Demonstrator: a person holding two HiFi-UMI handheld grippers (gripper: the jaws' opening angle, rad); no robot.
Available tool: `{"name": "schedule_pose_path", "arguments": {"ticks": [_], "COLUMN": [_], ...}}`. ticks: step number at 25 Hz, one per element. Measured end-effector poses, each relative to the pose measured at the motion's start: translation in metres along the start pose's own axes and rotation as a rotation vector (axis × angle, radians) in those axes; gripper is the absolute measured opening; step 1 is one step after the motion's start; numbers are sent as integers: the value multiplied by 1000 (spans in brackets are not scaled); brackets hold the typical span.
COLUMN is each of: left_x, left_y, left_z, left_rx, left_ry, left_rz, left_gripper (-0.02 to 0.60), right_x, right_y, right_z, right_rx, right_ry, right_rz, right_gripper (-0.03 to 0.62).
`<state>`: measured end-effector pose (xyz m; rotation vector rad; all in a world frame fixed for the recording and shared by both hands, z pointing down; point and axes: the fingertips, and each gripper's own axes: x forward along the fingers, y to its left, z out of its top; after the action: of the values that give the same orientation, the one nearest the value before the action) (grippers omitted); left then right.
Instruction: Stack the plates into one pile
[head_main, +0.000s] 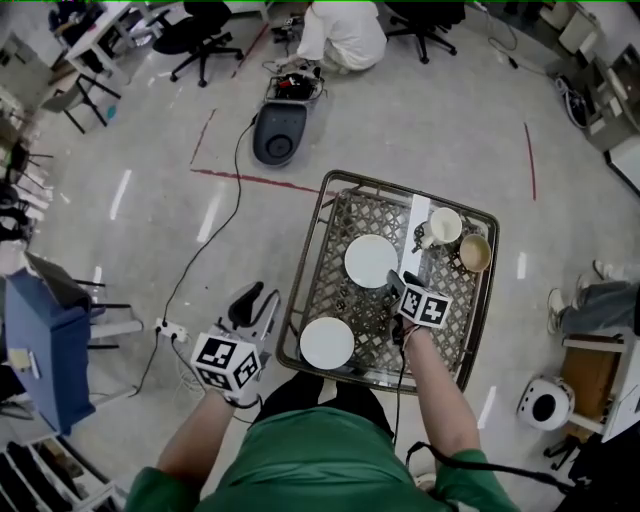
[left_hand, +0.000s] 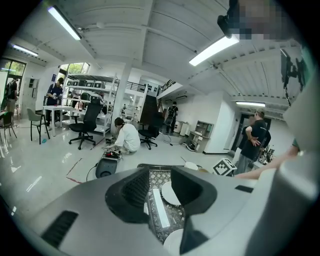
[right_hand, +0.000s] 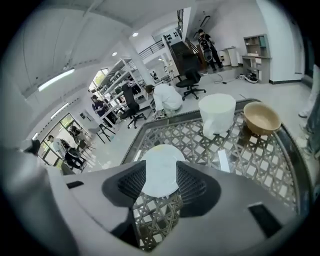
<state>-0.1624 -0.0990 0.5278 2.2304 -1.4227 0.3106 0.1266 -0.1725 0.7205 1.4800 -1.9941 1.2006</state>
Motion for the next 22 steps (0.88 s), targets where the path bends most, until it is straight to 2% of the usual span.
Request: {"name": "schedule_pose_path", "arguments": {"ticks": [5,9,10,14,22], "left_x": [-2,-5,-6,-13,-22], "left_y": [-13,-21,-23,-33,-53], "left_z": [17,25,26,31,38], "left_rx": [12,16,17,23,47], "left_ry": [-50,-74,-80,-103,-131], "left_rz": [-19,-25,-26,-25,-21], "left_gripper": [146,146,146,145,133], "right_x": [-48,-90,-100,-138,-203], "right_y": [17,29,31,42,65], "right_z": [26,44,48,56,74], "right_rx": [-66,-131,-152,-220,-273], "right_ry": [-80,-150,-167,-229,-384], "right_rz": [18,28,23,14,39], "right_gripper": [182,84,75,69,60]}}
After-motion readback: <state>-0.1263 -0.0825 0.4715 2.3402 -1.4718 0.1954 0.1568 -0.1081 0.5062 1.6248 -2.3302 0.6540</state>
